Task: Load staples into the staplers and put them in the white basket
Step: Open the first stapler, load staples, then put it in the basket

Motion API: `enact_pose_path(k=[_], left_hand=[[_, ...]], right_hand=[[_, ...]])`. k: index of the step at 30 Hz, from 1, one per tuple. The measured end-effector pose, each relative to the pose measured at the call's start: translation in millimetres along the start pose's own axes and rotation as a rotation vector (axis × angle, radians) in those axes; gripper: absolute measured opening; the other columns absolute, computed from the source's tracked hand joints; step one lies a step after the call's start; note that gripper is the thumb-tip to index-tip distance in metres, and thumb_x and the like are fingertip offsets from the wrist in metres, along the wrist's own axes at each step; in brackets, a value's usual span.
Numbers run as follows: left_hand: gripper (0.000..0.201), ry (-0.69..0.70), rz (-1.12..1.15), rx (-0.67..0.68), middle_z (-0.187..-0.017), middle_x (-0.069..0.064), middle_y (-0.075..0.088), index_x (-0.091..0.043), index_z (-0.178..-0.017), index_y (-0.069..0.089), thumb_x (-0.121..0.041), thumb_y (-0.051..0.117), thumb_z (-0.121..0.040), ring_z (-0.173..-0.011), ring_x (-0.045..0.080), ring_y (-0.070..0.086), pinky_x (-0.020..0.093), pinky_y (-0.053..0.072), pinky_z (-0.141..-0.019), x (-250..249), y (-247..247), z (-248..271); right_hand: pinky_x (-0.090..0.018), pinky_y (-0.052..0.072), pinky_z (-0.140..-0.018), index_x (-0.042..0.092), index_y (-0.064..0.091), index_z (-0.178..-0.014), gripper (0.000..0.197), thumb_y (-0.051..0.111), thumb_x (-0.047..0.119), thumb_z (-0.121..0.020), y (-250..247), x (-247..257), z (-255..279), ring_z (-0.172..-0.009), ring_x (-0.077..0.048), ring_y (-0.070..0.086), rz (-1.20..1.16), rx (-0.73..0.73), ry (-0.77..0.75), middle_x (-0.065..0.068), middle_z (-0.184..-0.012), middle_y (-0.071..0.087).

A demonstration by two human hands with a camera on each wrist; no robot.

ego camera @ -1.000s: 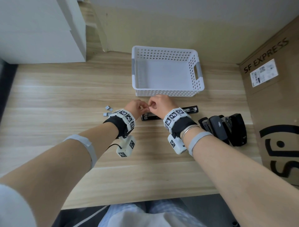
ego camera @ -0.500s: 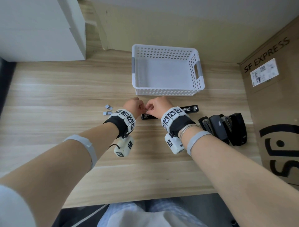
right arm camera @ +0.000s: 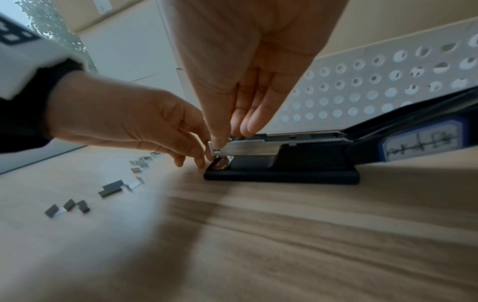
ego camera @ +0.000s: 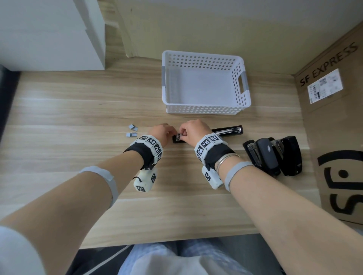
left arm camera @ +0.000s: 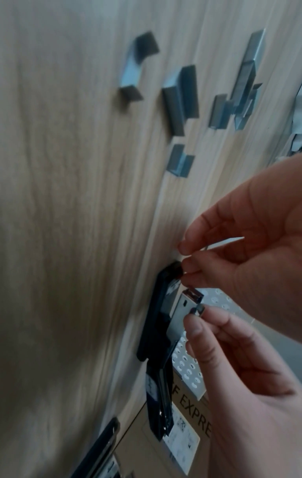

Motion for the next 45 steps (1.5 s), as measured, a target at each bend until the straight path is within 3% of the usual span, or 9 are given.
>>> enact_pose_path(k=[17, 22, 32, 36, 39, 41, 43, 45], left_hand=[[0.033, -0.005, 0.024, -0.033, -0.116, 0.013, 0.063, -0.012, -0.112, 0.066, -0.005, 0.041, -0.091, -0.106, 0.031, 0.059, 0.034, 0.046, -0.086, 4, 3, -3], [0.030, 0.011, 0.002, -0.033, -0.115, 0.011, 0.063, -0.014, -0.112, 0.066, -0.008, 0.043, -0.092, -0.103, 0.030, 0.060, 0.032, 0.046, -0.084, 3, 3, -3], [0.029, -0.010, 0.010, -0.023, -0.117, 0.011, 0.060, -0.012, -0.113, 0.063, -0.006, 0.043, -0.092, -0.101, 0.031, 0.061, 0.031, 0.047, -0.082, 0, 3, -2], [0.044, 0.002, 0.041, 0.017, -0.125, 0.010, 0.053, -0.009, -0.120, 0.049, 0.008, 0.045, -0.079, -0.106, 0.033, 0.057, 0.037, 0.047, -0.088, -9, 7, 1], [0.058, 0.062, -0.072, 0.088, -0.132, 0.007, 0.047, -0.015, -0.130, 0.043, -0.001, 0.057, -0.076, -0.118, 0.030, 0.047, 0.036, 0.042, -0.099, -16, 15, 0], [0.054, 0.068, -0.144, 0.108, -0.132, 0.007, 0.048, -0.016, -0.131, 0.045, -0.009, 0.060, -0.080, -0.118, 0.030, 0.046, 0.036, 0.041, -0.100, -18, 18, -4], [0.044, 0.066, -0.170, 0.091, -0.128, 0.008, 0.051, -0.016, -0.126, 0.051, -0.012, 0.059, -0.083, -0.115, 0.030, 0.049, 0.037, 0.044, -0.098, -19, 17, -7], [0.039, 0.064, -0.155, 0.076, -0.124, 0.008, 0.054, -0.016, -0.123, 0.054, -0.013, 0.058, -0.084, -0.112, 0.031, 0.051, 0.037, 0.045, -0.095, -20, 17, -9]], right_hand=[[-0.030, 0.053, -0.087, 0.015, 0.071, -0.101, 0.019, 0.067, 0.025, -0.086, 2, 0, -12, -0.100, -0.024, 0.065, -0.022, 0.097, 0.073, -0.006, -0.105, 0.072], [-0.029, 0.050, -0.085, 0.014, 0.073, -0.100, 0.019, 0.059, 0.023, -0.091, -1, -5, -14, -0.100, -0.025, 0.065, -0.068, 0.073, 0.103, -0.008, -0.105, 0.072], [-0.030, 0.054, -0.085, 0.013, 0.072, -0.095, 0.014, 0.061, 0.020, -0.090, -2, -6, -14, -0.099, -0.024, 0.066, -0.022, 0.067, 0.132, -0.006, -0.105, 0.071], [-0.037, 0.056, -0.087, 0.007, 0.072, -0.100, 0.027, 0.046, 0.012, -0.095, -21, -36, -10, -0.096, -0.028, 0.067, 0.004, 0.029, 0.256, -0.010, -0.104, 0.070], [-0.039, 0.053, -0.091, 0.008, 0.068, -0.108, 0.028, 0.044, 0.007, -0.093, -30, -65, 4, -0.102, -0.029, 0.064, 0.139, 0.110, 0.325, -0.009, -0.112, 0.068], [-0.039, 0.048, -0.097, 0.013, 0.059, -0.119, 0.030, 0.046, 0.018, -0.093, -25, -83, 18, -0.109, -0.029, 0.060, 0.251, 0.276, 0.347, -0.005, -0.116, 0.064], [-0.039, 0.046, -0.097, 0.016, 0.052, -0.128, 0.040, 0.053, 0.025, -0.089, -18, -98, 27, -0.111, -0.030, 0.058, 0.280, 0.343, 0.356, -0.006, -0.119, 0.061], [-0.038, 0.046, -0.096, 0.013, 0.045, -0.136, 0.049, 0.055, 0.014, -0.088, -19, -106, 31, -0.115, -0.032, 0.056, 0.252, 0.324, 0.361, -0.010, -0.127, 0.056]])
Point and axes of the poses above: each hand's wrist, its own z-axis away from the middle knuckle, its own y-axis out of the palm, x = y × z, the point moved 6 cm from there along -z, towards the middle knuckle
